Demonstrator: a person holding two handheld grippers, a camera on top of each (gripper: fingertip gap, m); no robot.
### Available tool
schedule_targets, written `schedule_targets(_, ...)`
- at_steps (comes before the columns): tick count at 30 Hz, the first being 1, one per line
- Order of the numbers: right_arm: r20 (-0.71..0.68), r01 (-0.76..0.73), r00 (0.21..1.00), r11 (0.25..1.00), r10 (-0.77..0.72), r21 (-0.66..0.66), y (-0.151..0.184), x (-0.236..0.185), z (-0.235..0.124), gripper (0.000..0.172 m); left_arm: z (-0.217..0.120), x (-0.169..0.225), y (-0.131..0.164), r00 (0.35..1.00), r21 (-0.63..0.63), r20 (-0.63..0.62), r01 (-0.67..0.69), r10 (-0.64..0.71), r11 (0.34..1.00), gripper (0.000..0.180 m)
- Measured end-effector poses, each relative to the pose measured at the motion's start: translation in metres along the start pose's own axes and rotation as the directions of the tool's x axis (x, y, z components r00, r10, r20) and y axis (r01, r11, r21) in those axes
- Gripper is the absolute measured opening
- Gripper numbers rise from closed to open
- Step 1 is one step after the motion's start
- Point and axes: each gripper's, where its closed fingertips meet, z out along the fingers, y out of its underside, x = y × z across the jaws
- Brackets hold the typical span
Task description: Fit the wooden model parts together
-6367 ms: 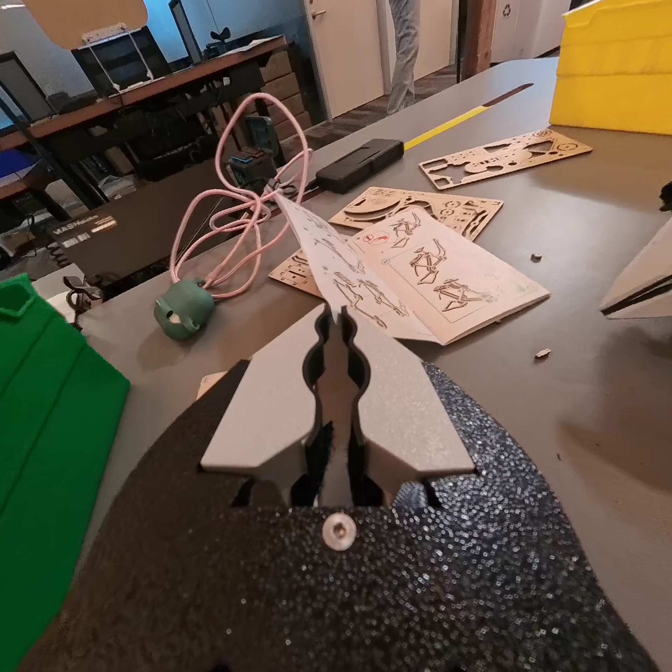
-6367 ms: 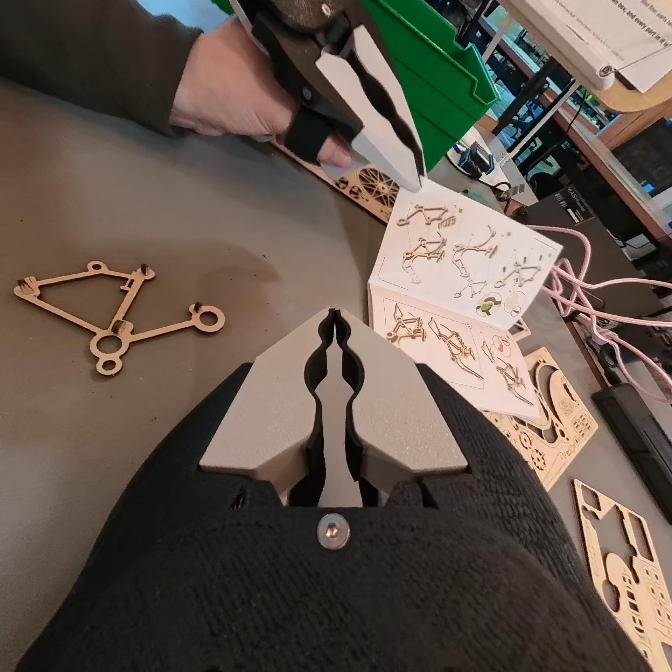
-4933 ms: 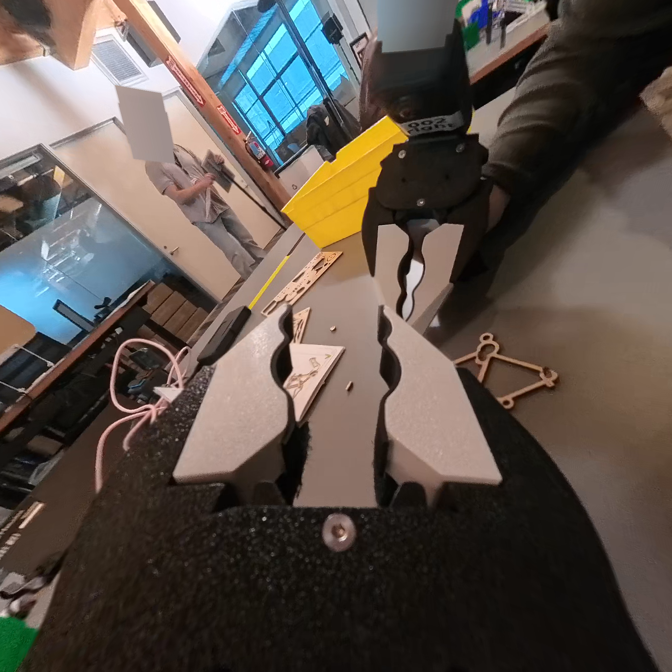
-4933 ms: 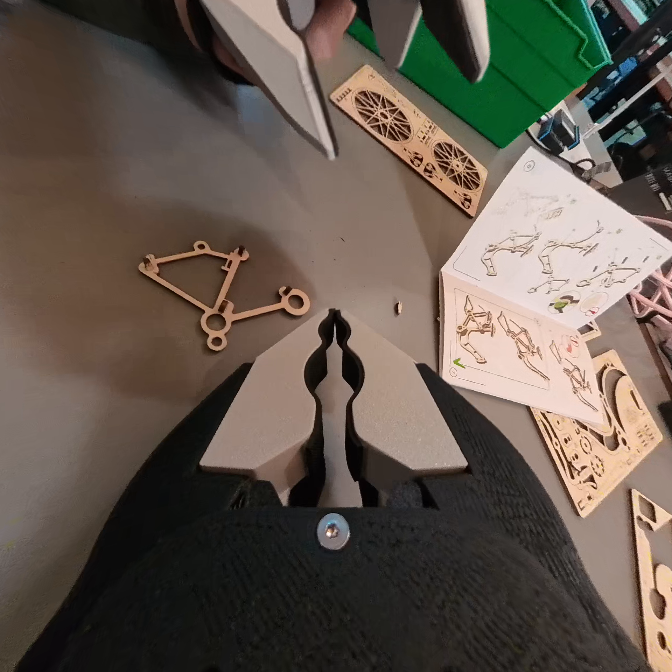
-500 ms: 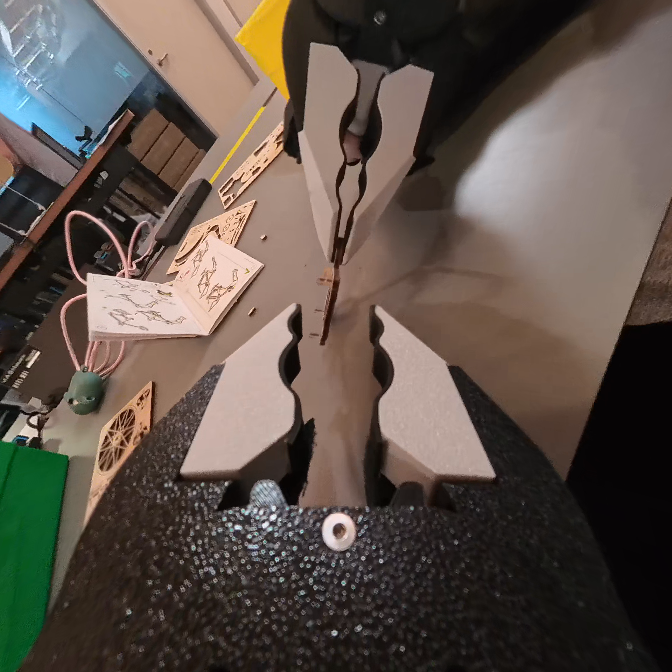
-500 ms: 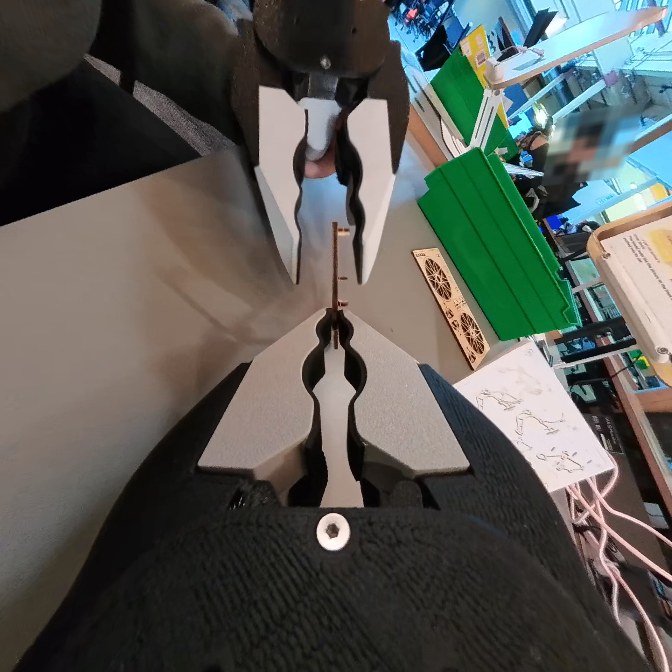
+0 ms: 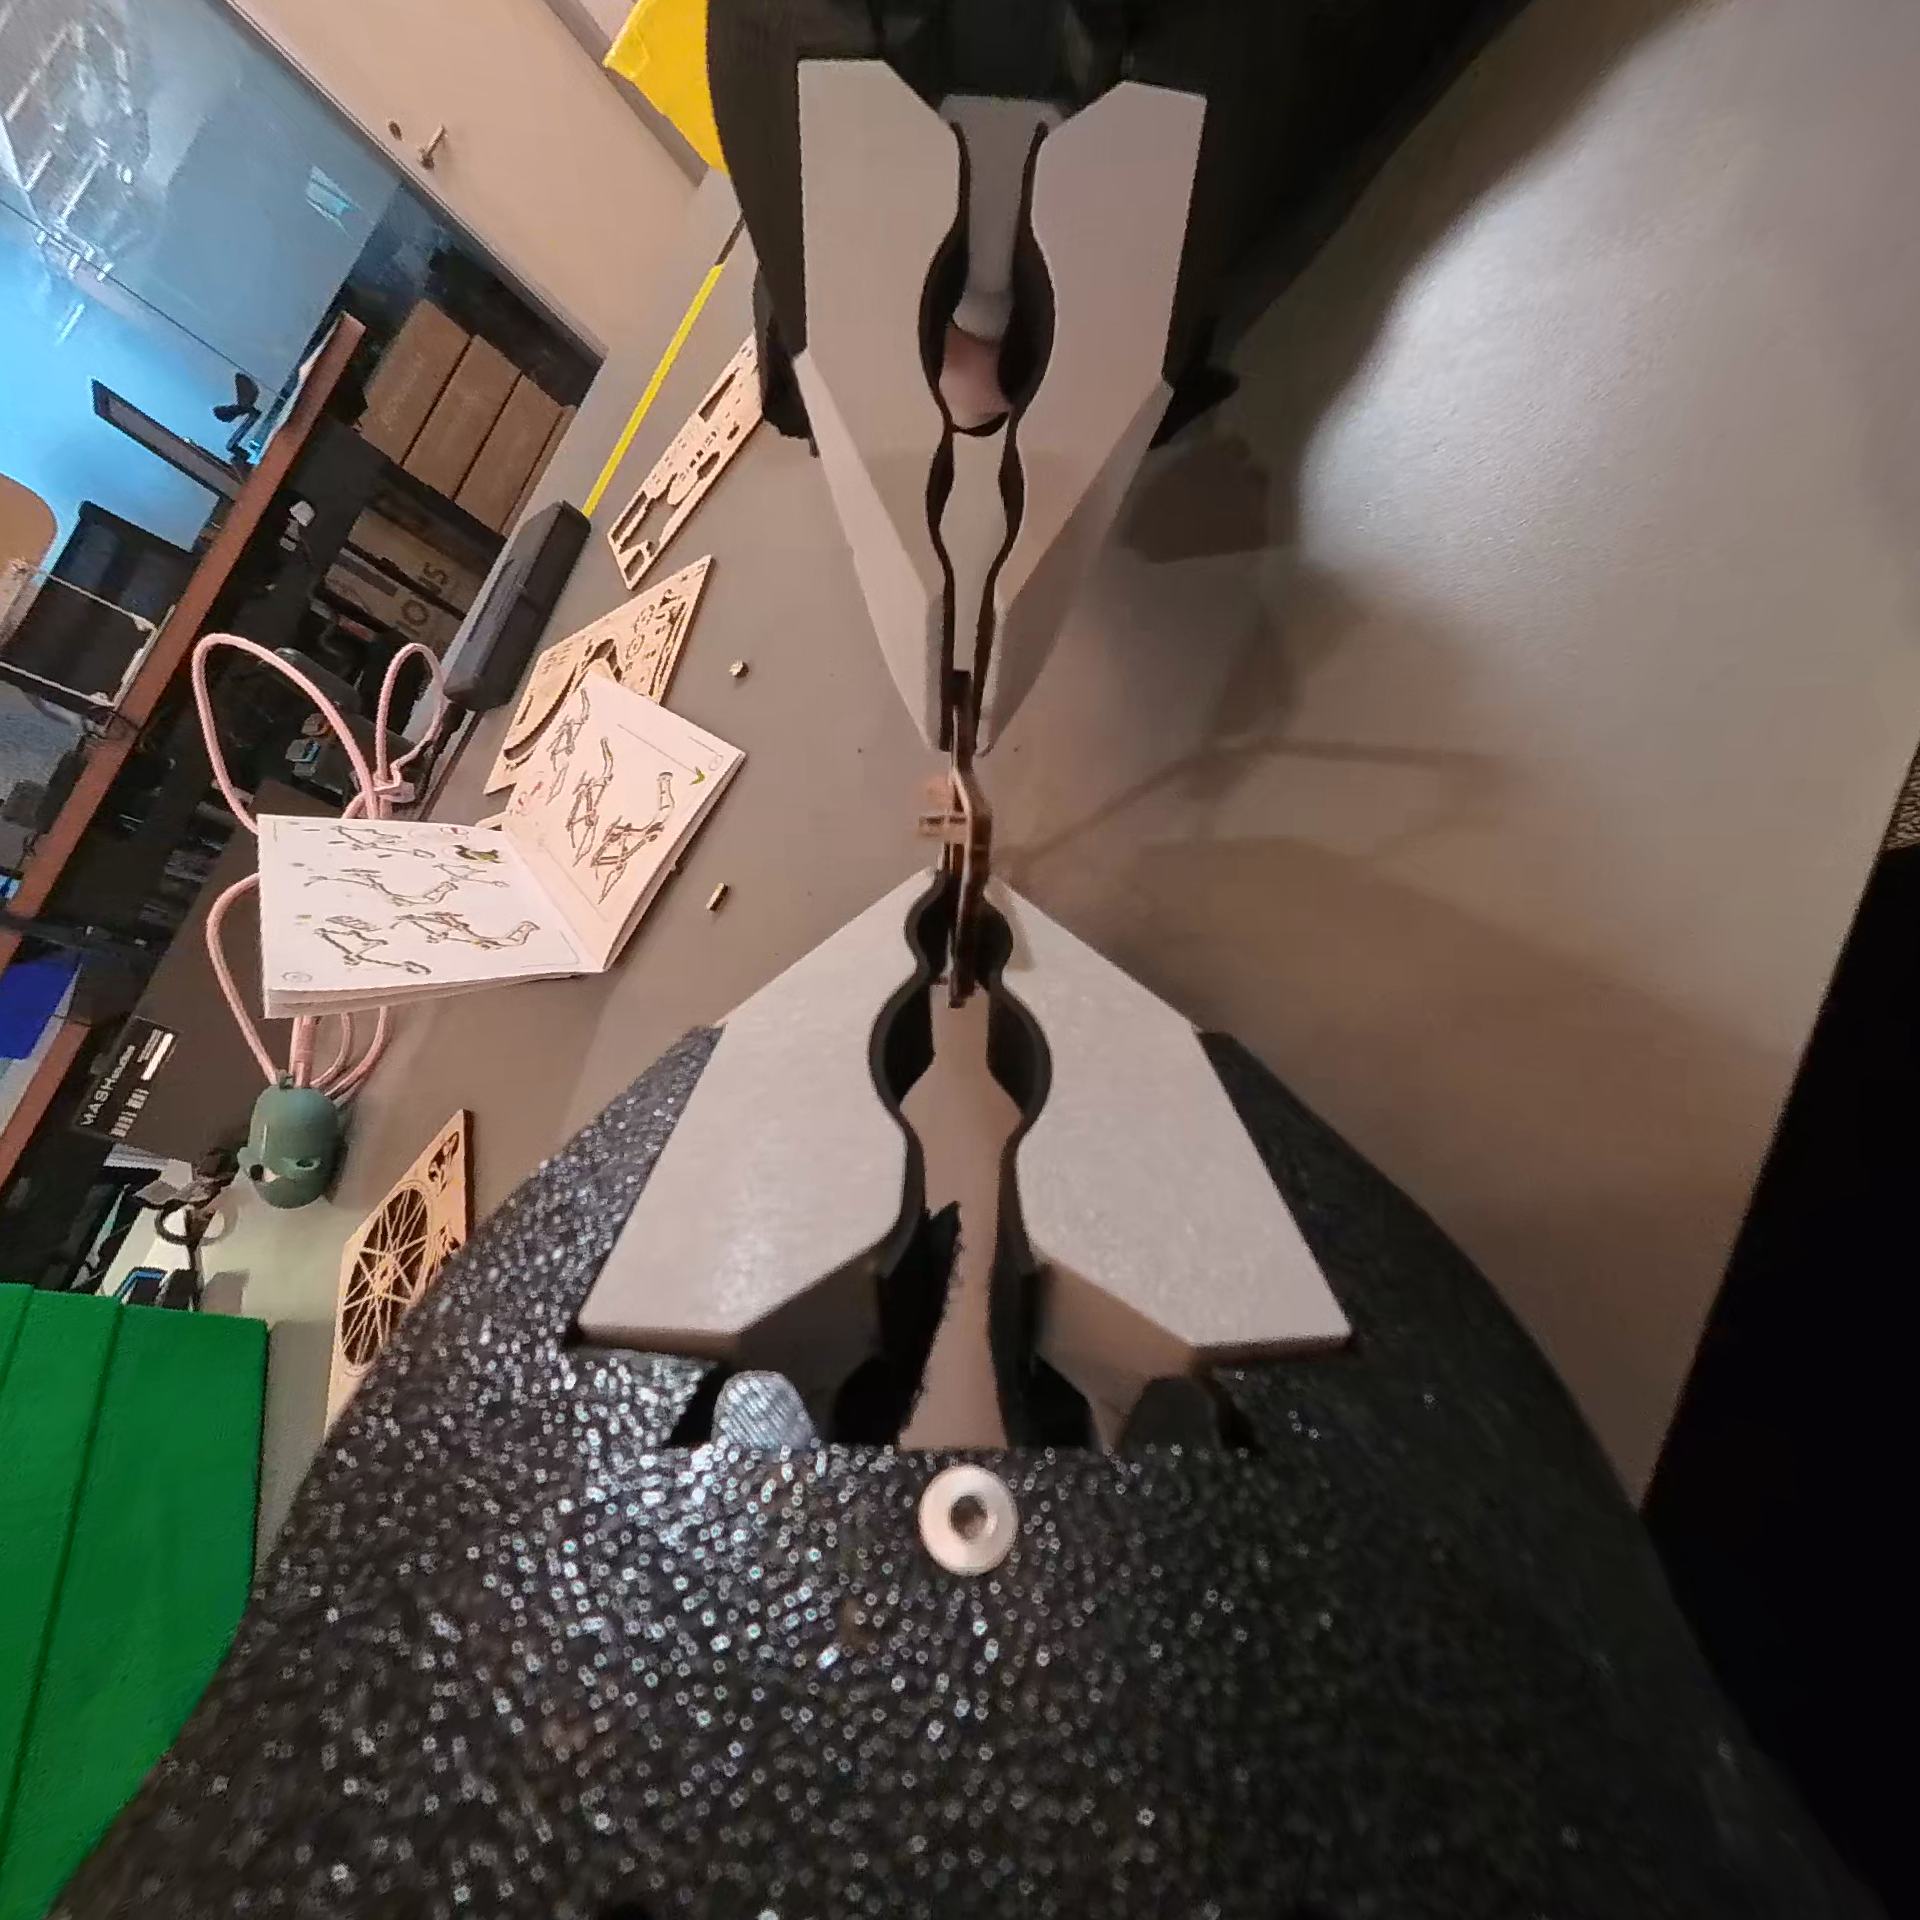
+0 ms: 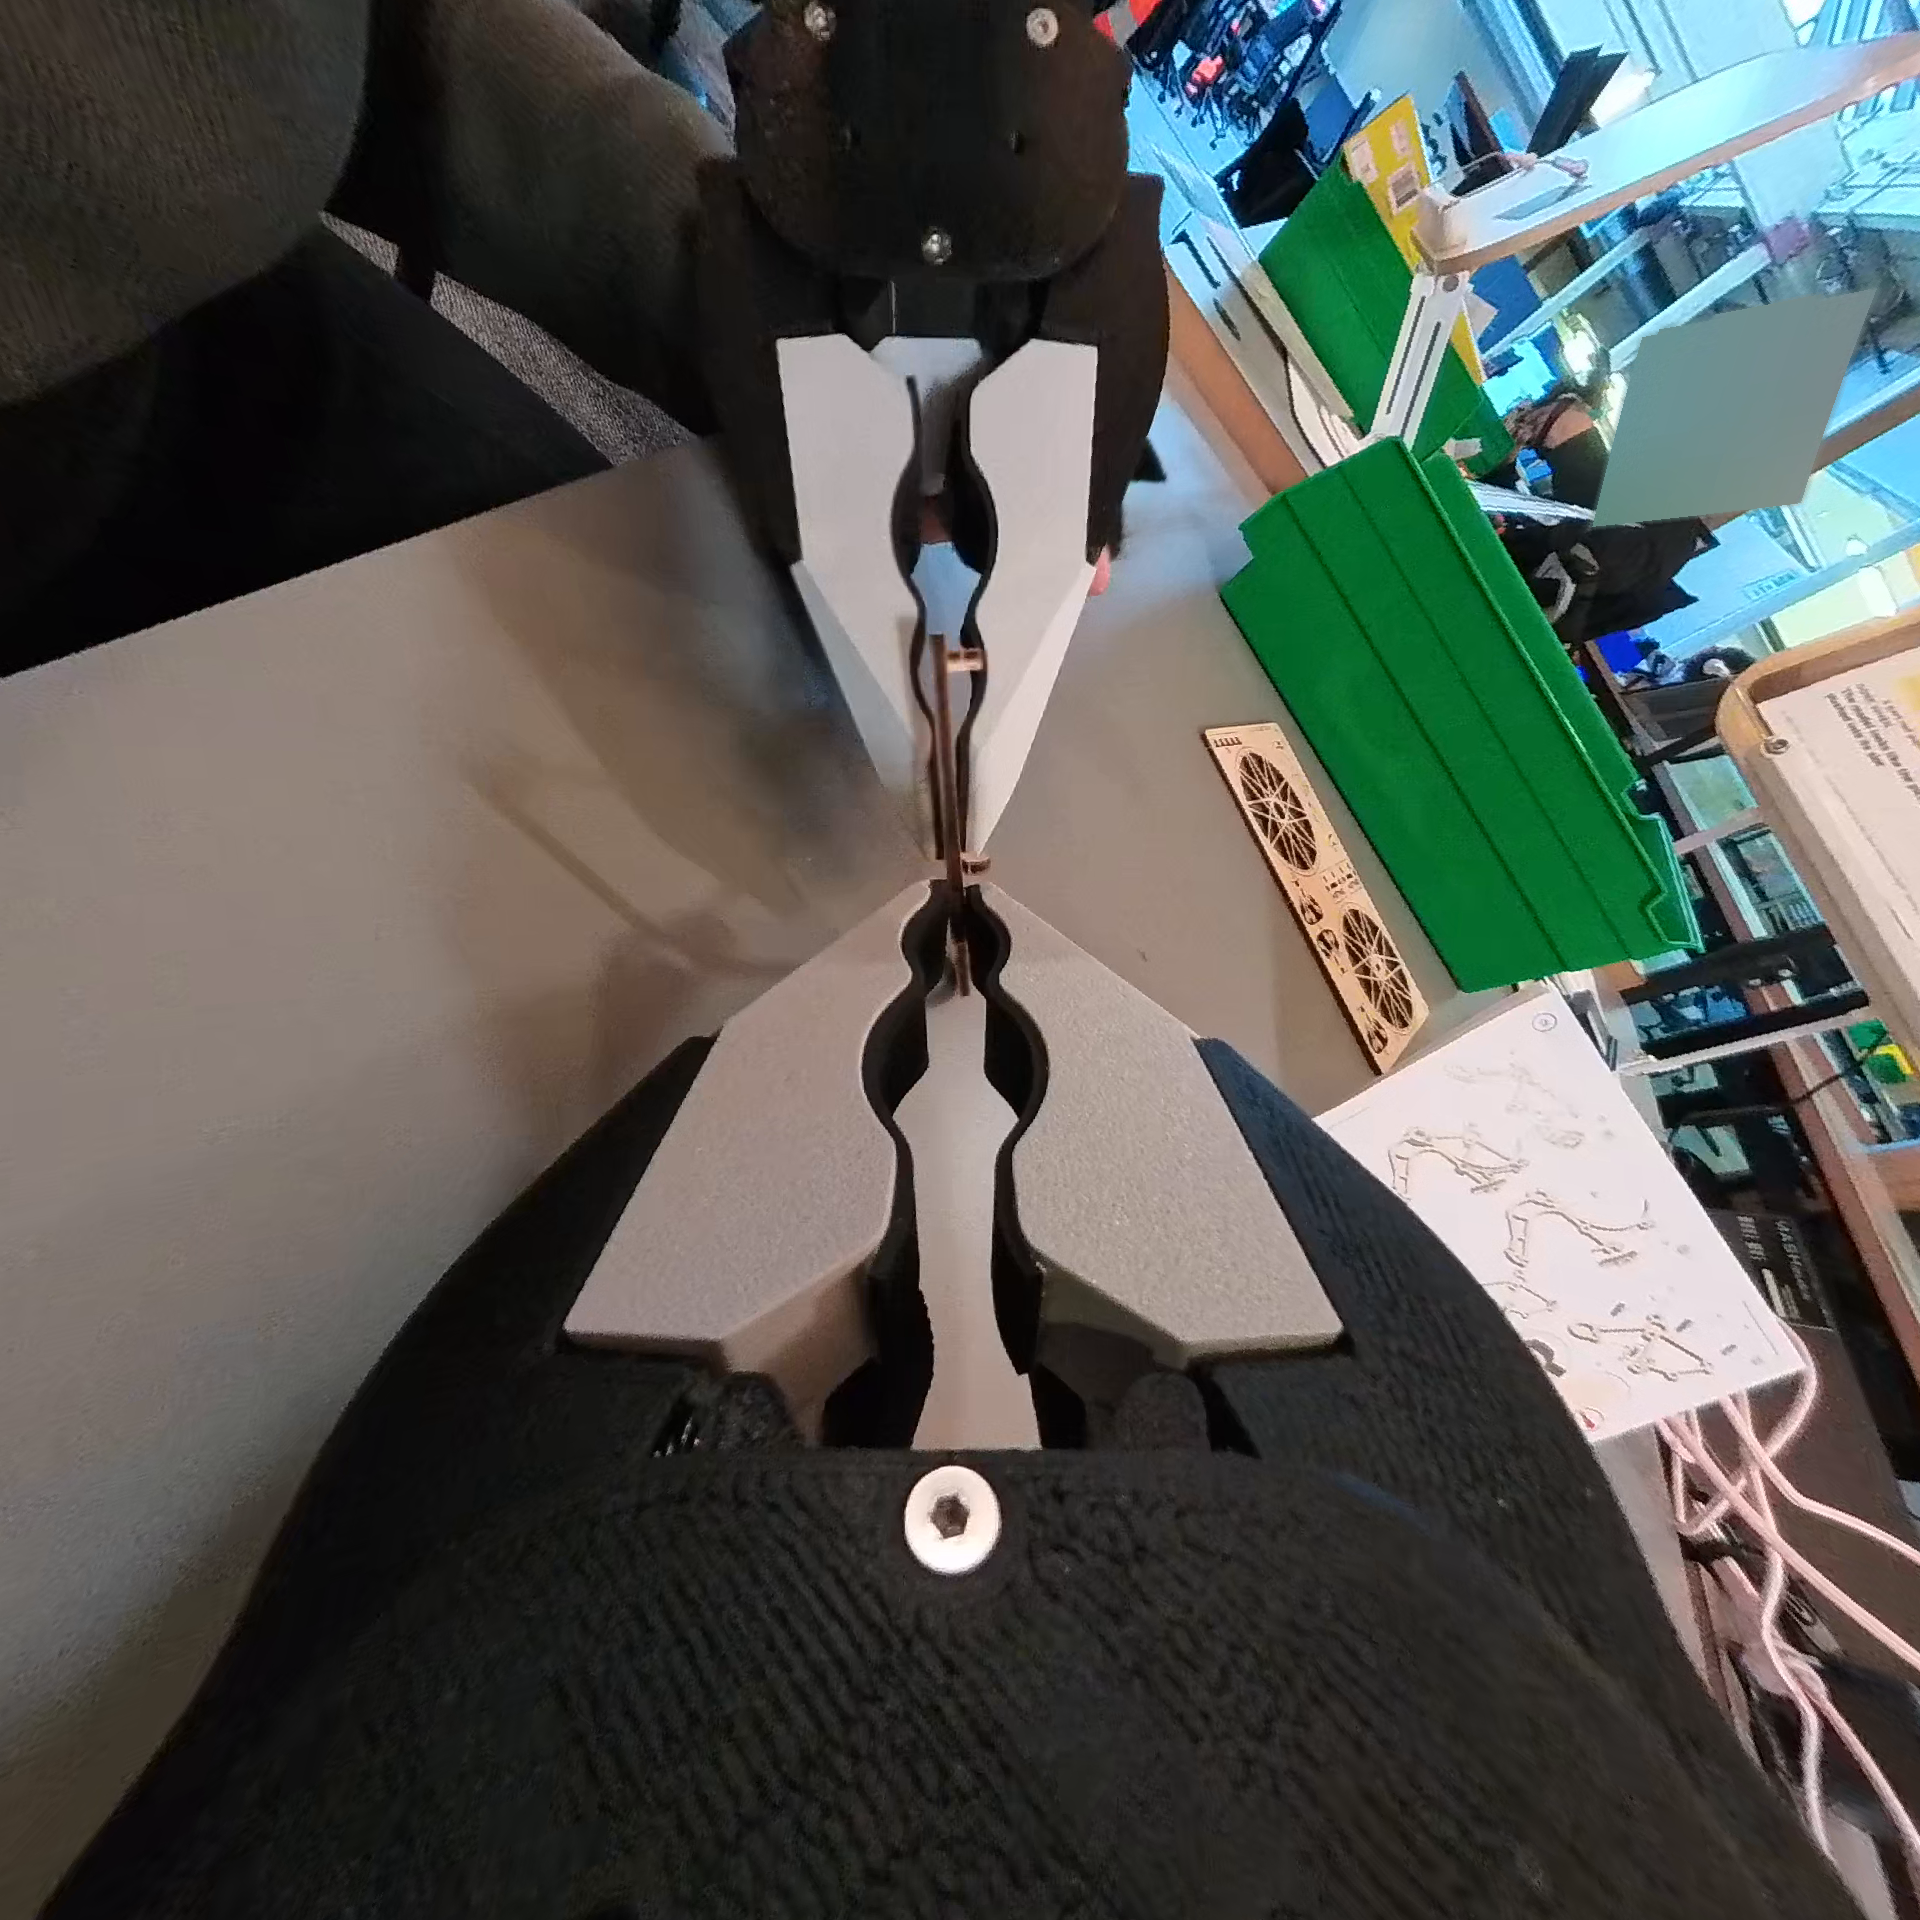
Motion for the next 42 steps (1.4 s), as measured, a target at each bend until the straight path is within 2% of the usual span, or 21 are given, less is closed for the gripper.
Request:
schedule_targets(4,-0.013,-0.007,1.000,1.000,0.007,0.004,0.000,0.002,0.000,0.004,0.001,0.000,-0.001,1.000,0.001,0.001,0.009,-0.009,1.000,0.001)
schedule_targets(6,-0.025,-0.024,0.999,1.000,0.024,0.010,0.000,0.005,0.000,0.018,0.001,0.001,-0.003,1.000,0.007,-0.009,0.015,-0.015,1.000,0.000)
schedule_targets(8,-0.021,-0.037,0.999,0.999,0.037,0.017,-0.002,0.005,0.000,0.024,0.002,0.000,-0.003,1.000,0.003,-0.006,0.018,-0.018,1.000,0.001)
schedule_targets(18,0.010,-0.032,0.999,0.999,0.032,-0.004,-0.001,-0.002,0.008,0.025,0.001,0.000,-0.003,0.999,0.015,-0.025,0.042,-0.042,0.999,0.000)
schedule_targets(26,-0.004,-0.021,1.000,1.000,0.021,-0.010,-0.001,-0.001,0.009,0.014,0.001,0.000,-0.003,0.998,0.018,-0.030,0.048,-0.048,0.999,0.001)
schedule_targets(34,-0.006,0.008,1.000,1.000,-0.008,-0.018,0.000,-0.002,0.011,0.017,0.001,0.000,-0.001,0.997,0.017,-0.037,0.068,-0.068,0.998,0.000)
schedule_targets(42,-0.016,0.032,0.999,0.999,-0.032,-0.022,0.000,-0.002,0.011,0.010,0.002,0.002,-0.001,0.997,0.014,-0.050,0.066,-0.065,0.998,0.001)
